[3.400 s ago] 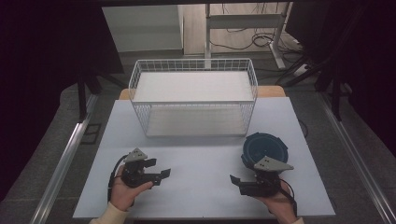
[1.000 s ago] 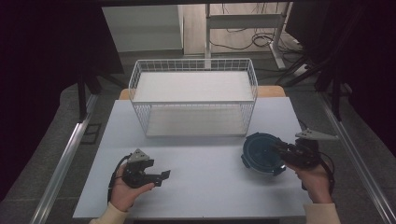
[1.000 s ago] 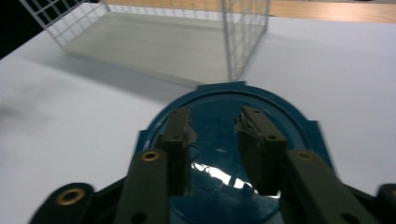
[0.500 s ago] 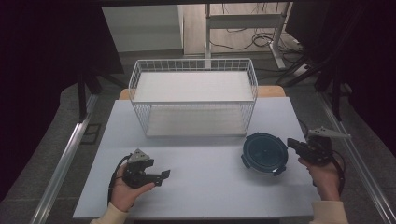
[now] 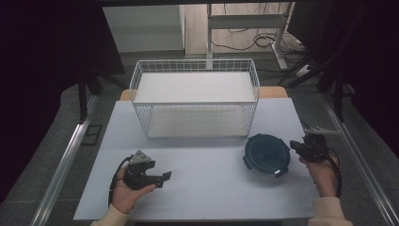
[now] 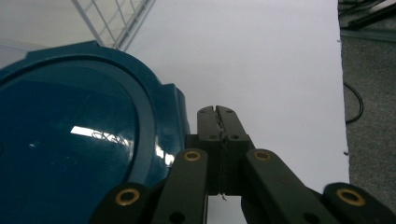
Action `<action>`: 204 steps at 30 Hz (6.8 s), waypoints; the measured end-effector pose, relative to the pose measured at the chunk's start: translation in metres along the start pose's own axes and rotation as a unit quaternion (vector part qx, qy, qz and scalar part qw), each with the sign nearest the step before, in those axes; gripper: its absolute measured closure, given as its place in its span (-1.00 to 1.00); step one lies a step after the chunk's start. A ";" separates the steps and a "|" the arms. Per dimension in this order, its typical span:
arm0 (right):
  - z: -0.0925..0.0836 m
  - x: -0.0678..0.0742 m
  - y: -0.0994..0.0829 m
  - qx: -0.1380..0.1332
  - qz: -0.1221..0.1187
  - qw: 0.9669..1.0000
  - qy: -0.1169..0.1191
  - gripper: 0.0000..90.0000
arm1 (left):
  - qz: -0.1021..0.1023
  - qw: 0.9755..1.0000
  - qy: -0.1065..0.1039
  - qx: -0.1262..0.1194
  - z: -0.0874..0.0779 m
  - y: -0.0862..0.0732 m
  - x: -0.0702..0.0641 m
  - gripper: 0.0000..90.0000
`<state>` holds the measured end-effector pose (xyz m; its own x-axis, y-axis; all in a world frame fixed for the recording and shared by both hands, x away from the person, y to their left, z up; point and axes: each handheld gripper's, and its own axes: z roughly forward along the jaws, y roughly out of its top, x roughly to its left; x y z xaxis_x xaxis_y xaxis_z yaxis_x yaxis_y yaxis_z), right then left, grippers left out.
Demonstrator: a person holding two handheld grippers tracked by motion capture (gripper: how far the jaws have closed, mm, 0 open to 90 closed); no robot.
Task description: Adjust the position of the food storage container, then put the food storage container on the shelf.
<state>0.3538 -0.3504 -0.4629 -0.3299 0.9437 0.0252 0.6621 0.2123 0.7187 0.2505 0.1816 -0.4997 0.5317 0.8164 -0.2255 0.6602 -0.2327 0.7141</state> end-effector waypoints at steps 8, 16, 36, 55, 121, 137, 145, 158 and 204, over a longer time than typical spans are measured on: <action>0.012 0.002 0.000 0.019 -0.014 1.000 0.003 0.99 | 0.003 1.000 0.000 0.002 0.001 0.000 -0.001 -0.56; 0.011 0.004 0.000 0.020 -0.009 1.000 -0.001 1.00 | 0.005 1.000 -0.007 0.000 0.001 0.000 -0.003 -0.54; 0.007 0.035 -0.002 0.037 -0.041 0.998 0.032 1.00 | 0.008 1.000 -0.004 0.000 0.001 -0.001 -0.002 -0.54; 0.008 0.082 -0.004 0.062 -0.071 0.992 0.083 1.00 | 0.010 1.000 -0.005 0.001 0.001 -0.001 -0.002 -0.54; 0.027 0.181 -0.015 0.050 -0.100 0.960 0.257 1.00 | -0.014 1.000 -0.010 -0.014 -0.007 0.001 0.007 -0.50; 0.007 0.169 -0.020 -0.009 -0.055 0.969 0.240 -0.19 | -0.023 0.999 -0.014 -0.024 -0.013 0.001 0.009 -0.50; 0.005 0.165 -0.018 -0.019 -0.012 0.961 0.274 -0.43 | -0.034 0.999 -0.025 -0.025 -0.013 0.003 0.005 -0.53; -0.002 0.180 -0.007 -0.008 -0.007 0.959 0.283 -0.57 | -0.068 0.994 -0.072 -0.047 -0.024 0.019 -0.005 -0.62; 0.060 0.205 -0.016 0.124 0.087 0.924 0.350 -0.67 | -0.196 0.957 -0.209 0.046 0.046 0.002 -0.011 -0.54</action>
<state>0.3157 -0.1448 -0.5108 -0.5017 0.5915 0.6312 0.8509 0.2062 0.4831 0.2703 0.1483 -0.5260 0.3858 0.5722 -0.7237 0.8865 -0.0129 0.4625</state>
